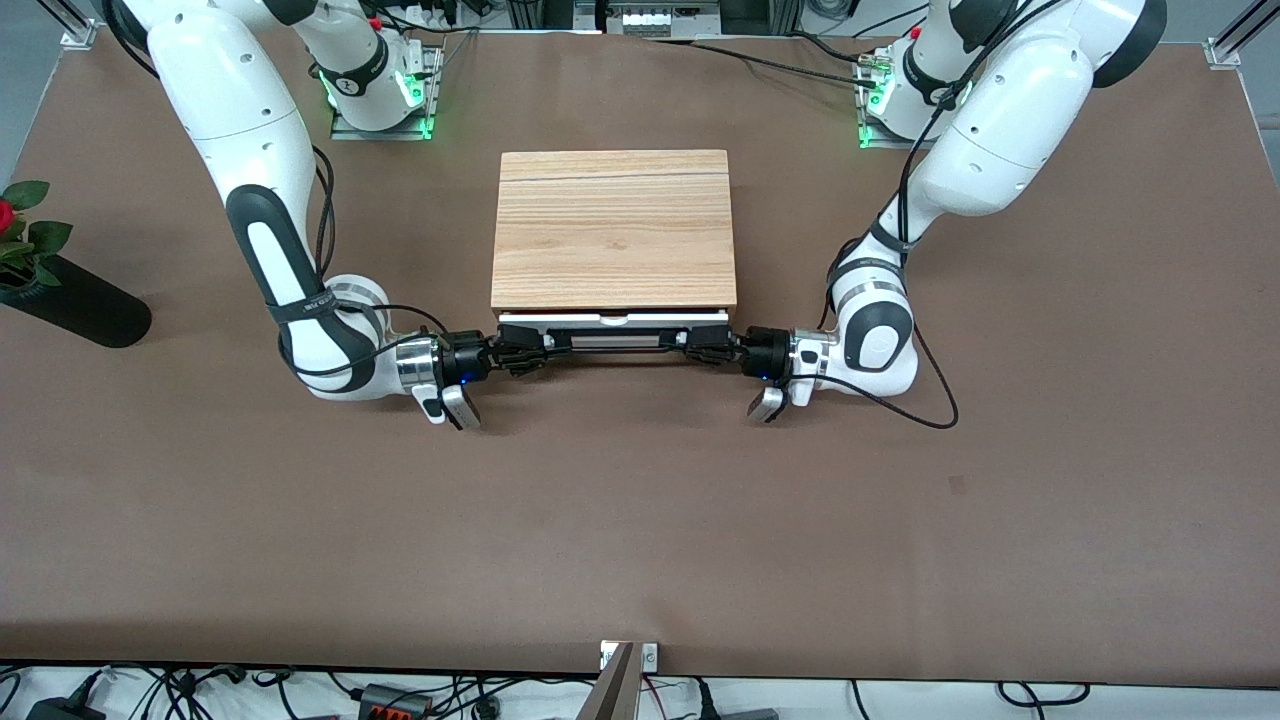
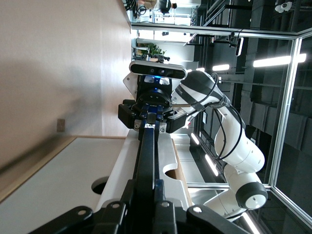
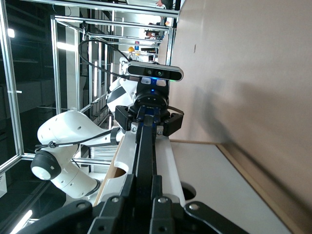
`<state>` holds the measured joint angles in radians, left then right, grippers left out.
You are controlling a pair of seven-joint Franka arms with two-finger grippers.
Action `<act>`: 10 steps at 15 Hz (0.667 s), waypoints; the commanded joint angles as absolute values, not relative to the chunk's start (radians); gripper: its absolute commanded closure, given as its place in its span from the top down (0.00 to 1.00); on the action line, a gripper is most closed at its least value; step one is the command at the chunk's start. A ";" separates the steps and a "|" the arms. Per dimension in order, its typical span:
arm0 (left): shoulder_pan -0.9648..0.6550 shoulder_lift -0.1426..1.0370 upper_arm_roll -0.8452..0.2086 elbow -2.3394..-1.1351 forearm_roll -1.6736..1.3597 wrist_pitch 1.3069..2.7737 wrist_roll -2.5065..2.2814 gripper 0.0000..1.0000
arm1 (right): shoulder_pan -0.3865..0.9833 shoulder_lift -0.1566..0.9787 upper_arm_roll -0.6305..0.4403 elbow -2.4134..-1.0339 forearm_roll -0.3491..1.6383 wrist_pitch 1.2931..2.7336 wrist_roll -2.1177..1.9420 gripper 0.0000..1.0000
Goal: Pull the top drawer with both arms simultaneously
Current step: 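Pull the handle outward with both grippers to slide the drawer open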
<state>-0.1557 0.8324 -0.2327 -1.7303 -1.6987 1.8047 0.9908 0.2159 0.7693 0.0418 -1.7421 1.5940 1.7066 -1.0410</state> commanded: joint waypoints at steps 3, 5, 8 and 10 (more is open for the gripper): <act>-0.161 0.928 -0.232 -1.585 -1.724 1.858 0.971 0.14 | 0.212 0.840 0.043 -1.596 1.634 1.752 -1.072 0.00; -0.163 0.939 -0.232 -1.551 -1.721 1.893 0.942 0.13 | 0.209 0.862 0.037 -1.560 1.638 1.753 -1.071 0.00; -0.170 0.960 -0.232 -1.508 -1.715 1.936 0.928 0.13 | 0.206 0.890 0.035 -1.520 1.638 1.761 -1.069 0.00; -0.170 0.962 -0.232 -1.499 -1.710 1.936 0.930 0.14 | 0.206 0.890 0.035 -1.513 1.638 1.785 -1.068 0.00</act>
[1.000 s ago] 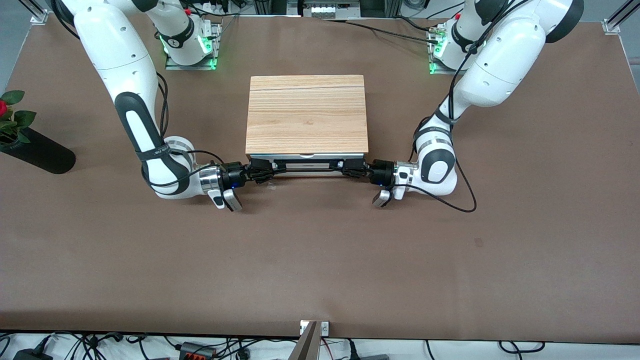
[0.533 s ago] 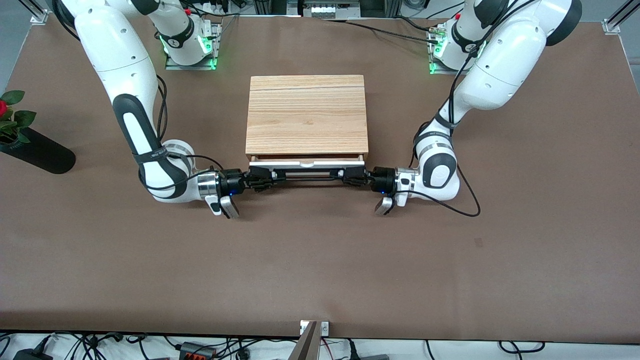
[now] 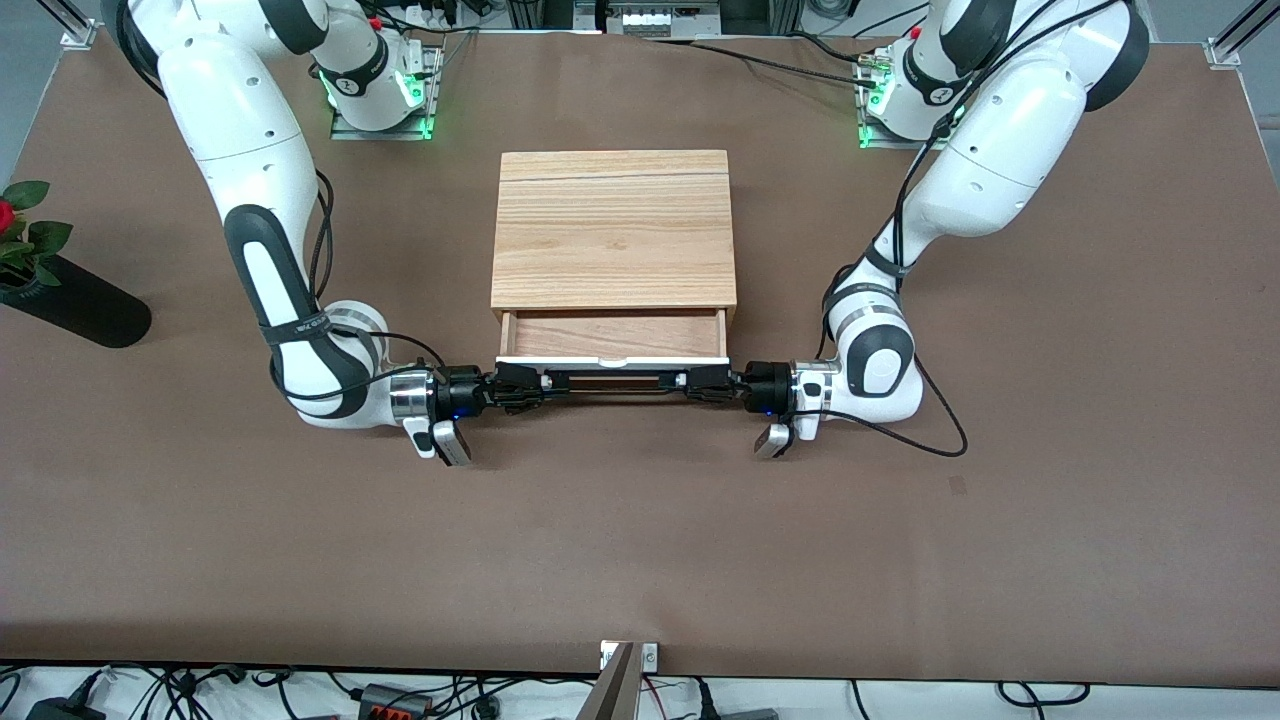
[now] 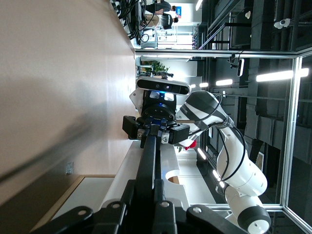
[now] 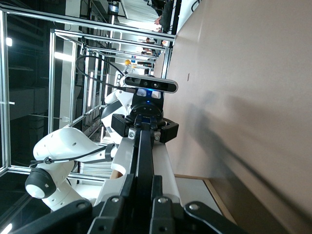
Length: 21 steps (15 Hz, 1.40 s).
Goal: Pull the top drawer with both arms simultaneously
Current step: 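Pull the handle outward with both grippers to slide the drawer open, then open both grippers and release the drawer handle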
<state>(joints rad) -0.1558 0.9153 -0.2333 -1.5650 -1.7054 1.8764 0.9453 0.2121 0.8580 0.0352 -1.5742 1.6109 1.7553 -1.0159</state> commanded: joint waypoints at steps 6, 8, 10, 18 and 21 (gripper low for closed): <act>-0.170 0.965 -0.232 -1.497 -1.710 1.937 0.930 0.53 | 0.189 0.888 0.035 -1.512 1.647 1.793 -1.068 0.36; -0.172 0.966 -0.226 -1.491 -1.710 1.940 0.930 1.00 | 0.184 0.884 0.035 -1.519 1.640 1.793 -1.069 0.76; -0.166 0.973 -0.213 -1.442 -1.707 1.934 0.908 1.00 | 0.183 0.862 0.035 -1.546 1.638 1.787 -1.071 1.00; -0.104 0.948 -0.196 -1.295 -1.504 1.927 0.876 1.00 | 0.181 0.776 -0.024 -1.528 1.519 1.798 -0.952 1.00; -0.060 0.946 -0.198 -1.240 -1.372 1.922 0.852 1.00 | 0.183 0.729 -0.044 -1.464 1.225 1.801 -0.754 1.00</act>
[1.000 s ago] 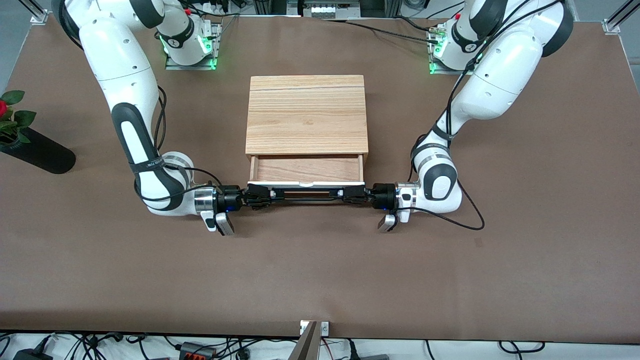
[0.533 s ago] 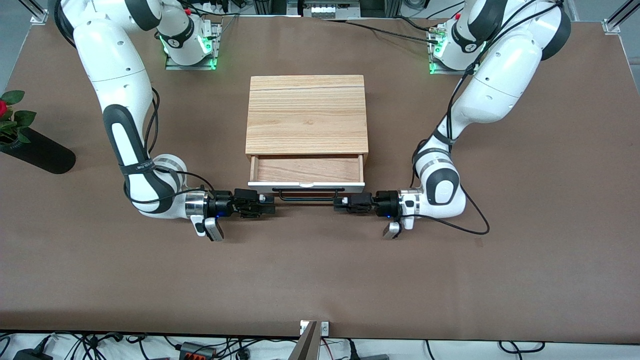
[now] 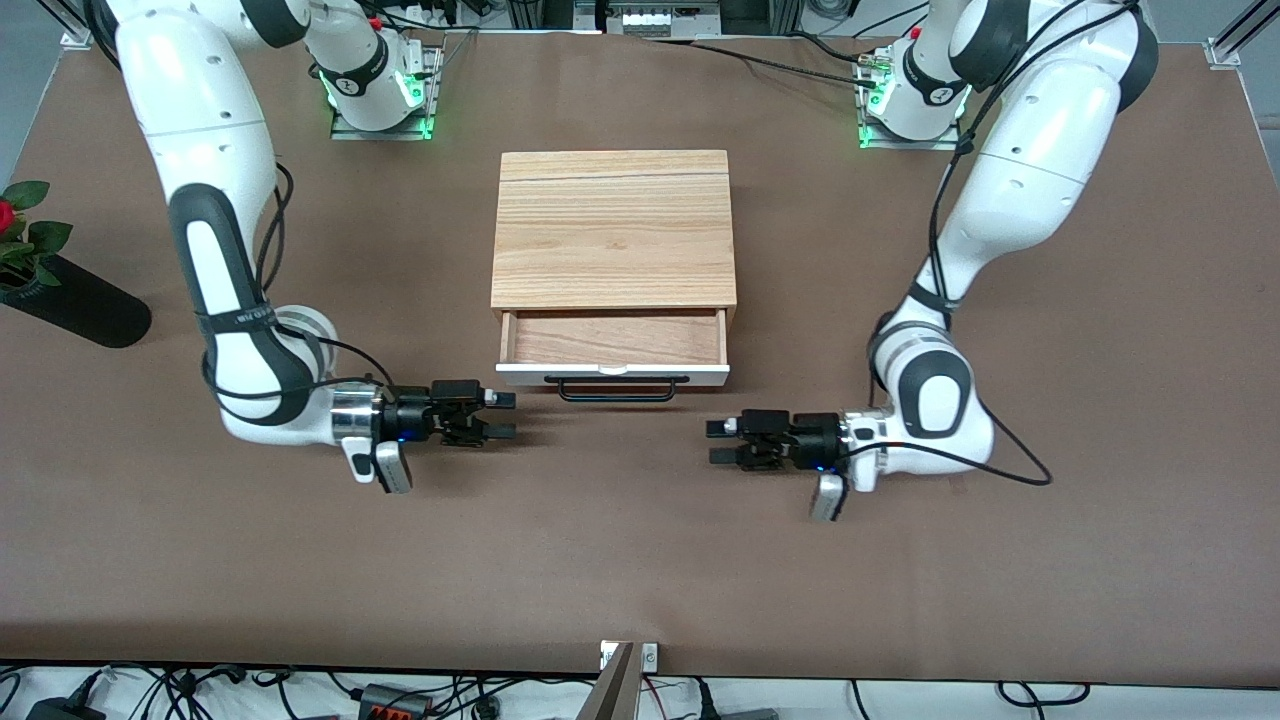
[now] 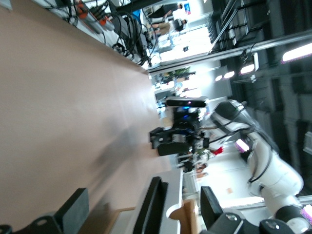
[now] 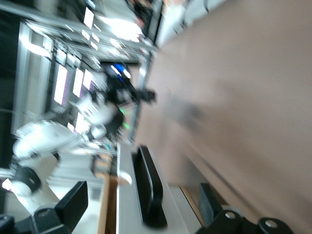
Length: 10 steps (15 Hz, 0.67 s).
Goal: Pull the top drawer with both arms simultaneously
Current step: 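Open both grippers and release the drawer handle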
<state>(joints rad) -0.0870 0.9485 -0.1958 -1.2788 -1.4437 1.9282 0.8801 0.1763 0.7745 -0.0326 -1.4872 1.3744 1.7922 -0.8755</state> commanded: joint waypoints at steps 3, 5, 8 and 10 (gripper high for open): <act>-0.040 0.891 -0.192 -1.236 -1.246 1.888 0.719 1.00 | 0.173 0.657 -0.069 -1.462 0.917 1.793 -0.605 1.00; -0.034 0.852 -0.184 -1.180 -1.053 1.867 0.574 1.00 | 0.176 0.612 -0.087 -1.466 0.739 1.787 -0.569 1.00; -0.008 0.822 -0.196 -1.074 -0.680 1.725 0.416 1.00 | 0.176 0.554 -0.097 -1.466 0.455 1.721 -0.430 1.00; 0.009 0.752 -0.183 -1.072 -0.583 1.666 0.330 1.00 | 0.181 0.484 -0.106 -1.465 0.300 1.636 -0.301 1.00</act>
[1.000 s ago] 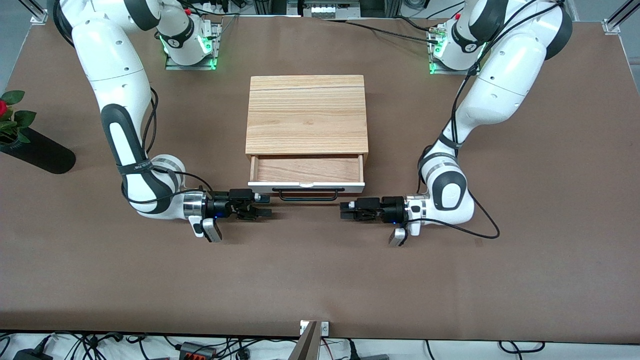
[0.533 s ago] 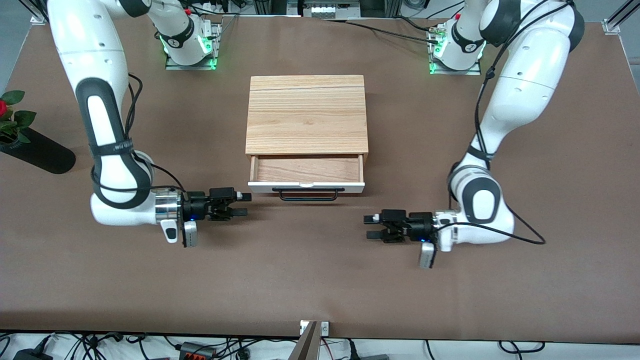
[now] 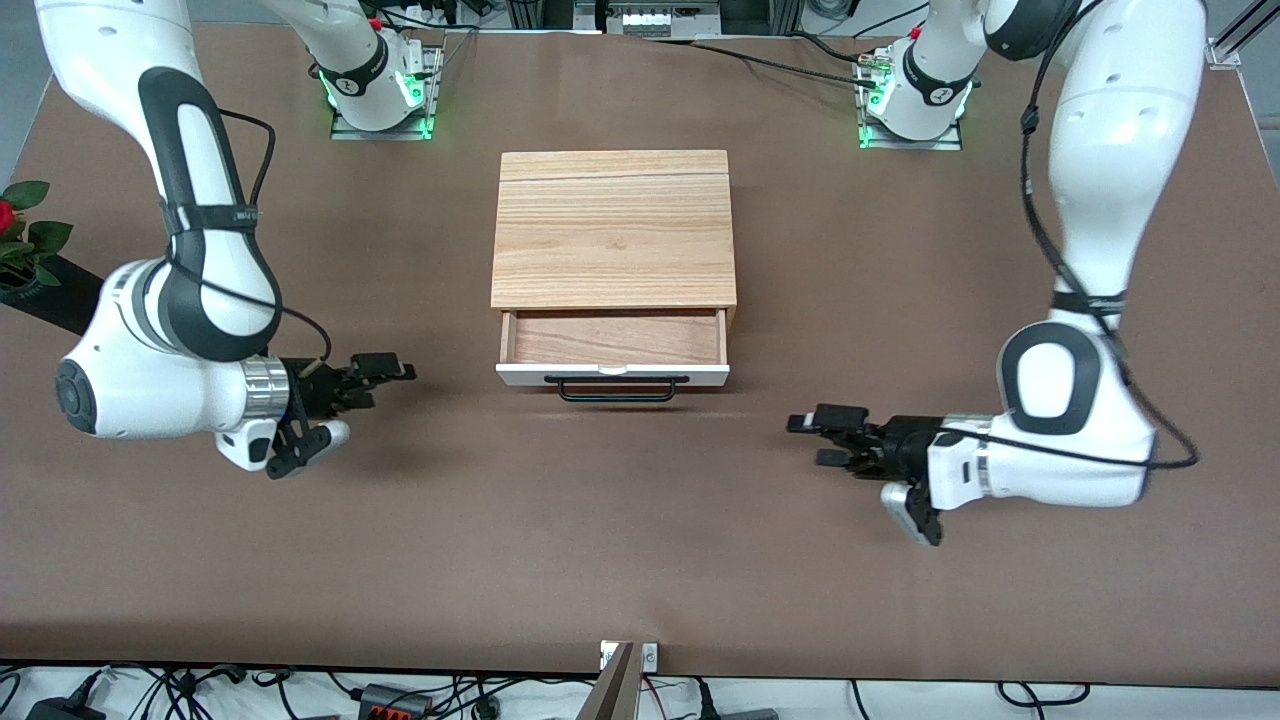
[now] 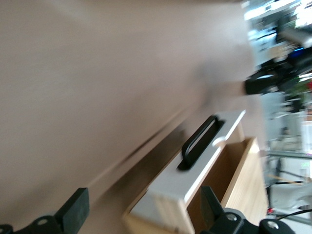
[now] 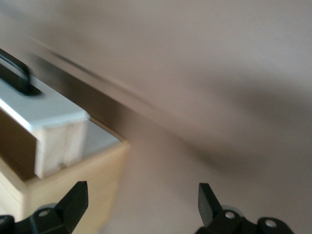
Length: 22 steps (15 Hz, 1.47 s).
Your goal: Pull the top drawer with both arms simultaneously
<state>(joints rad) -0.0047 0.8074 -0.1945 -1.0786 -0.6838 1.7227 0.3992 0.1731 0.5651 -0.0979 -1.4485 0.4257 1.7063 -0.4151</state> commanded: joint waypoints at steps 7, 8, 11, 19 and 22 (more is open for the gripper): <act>0.014 0.577 -0.167 -1.074 -0.120 1.493 0.302 1.00 | 0.172 0.279 -0.113 -1.372 -0.020 1.341 -0.095 1.00; 0.014 0.540 -0.164 -1.078 -0.079 1.474 0.255 1.00 | 0.166 0.281 -0.121 -1.297 -0.024 1.289 -0.088 1.00; 0.015 0.448 -0.161 -1.133 -0.017 1.425 -0.013 1.00 | 0.121 0.304 -0.138 -1.223 0.066 1.235 -0.089 1.00; 0.024 0.345 -0.178 -1.146 0.078 1.368 -0.175 1.00 | 0.057 0.087 -0.132 -1.557 0.002 1.455 -0.077 1.00; 0.028 0.333 -0.178 -1.187 0.061 1.390 -0.175 1.00 | 0.055 -0.072 -0.126 -1.758 -0.025 1.612 -0.074 1.00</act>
<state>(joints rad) 0.0163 0.3715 -0.1703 -1.1081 0.0729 1.3647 -0.1585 0.0520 0.1195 -0.1448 -1.5310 -0.0001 1.5032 -0.0950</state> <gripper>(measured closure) 0.000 0.000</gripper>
